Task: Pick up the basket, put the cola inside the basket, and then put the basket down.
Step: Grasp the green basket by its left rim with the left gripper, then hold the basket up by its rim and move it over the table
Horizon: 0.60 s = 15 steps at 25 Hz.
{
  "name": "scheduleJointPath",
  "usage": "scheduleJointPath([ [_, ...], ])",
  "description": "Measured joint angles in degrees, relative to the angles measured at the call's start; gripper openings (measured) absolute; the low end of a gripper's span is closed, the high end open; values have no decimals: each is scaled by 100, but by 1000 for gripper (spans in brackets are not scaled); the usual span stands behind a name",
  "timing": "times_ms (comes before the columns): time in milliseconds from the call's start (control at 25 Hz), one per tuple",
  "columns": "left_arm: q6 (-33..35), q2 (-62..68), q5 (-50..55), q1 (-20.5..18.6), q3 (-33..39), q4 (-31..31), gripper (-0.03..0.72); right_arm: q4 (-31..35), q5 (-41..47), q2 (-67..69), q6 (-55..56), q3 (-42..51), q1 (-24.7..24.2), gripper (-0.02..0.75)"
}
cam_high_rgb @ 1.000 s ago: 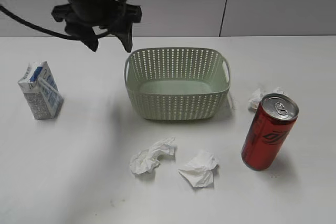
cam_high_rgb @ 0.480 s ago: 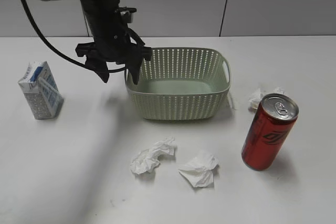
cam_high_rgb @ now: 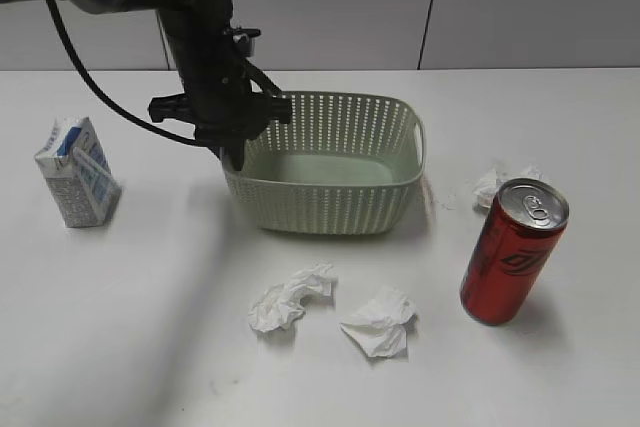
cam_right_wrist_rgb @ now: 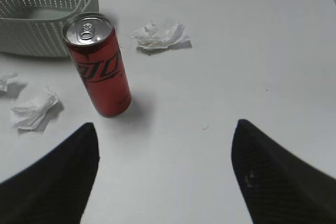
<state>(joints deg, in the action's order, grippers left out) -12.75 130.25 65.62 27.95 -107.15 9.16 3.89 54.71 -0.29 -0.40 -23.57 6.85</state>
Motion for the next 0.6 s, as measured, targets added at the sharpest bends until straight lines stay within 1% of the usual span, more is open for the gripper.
scheduleJointPath([
  [80, -9, -53, 130, 0, -2, 104, 1, 0, 0, 0, 0, 0, 0, 604],
  [240, -61, -311, 391, 0, -2, 177, 0, 0, 0, 0, 0, 0, 0, 596],
  [360, -372, -581, 414, 0, -2, 192, 0, 0, 0, 0, 0, 0, 0, 596],
  [480, -493, -919, 414, 0, 15, 321, 0, 0, 0, 0, 0, 0, 0, 596],
  [600, -676, -1350, 401, 0, 273, 431, 0, 0, 0, 0, 0, 0, 0, 596],
])
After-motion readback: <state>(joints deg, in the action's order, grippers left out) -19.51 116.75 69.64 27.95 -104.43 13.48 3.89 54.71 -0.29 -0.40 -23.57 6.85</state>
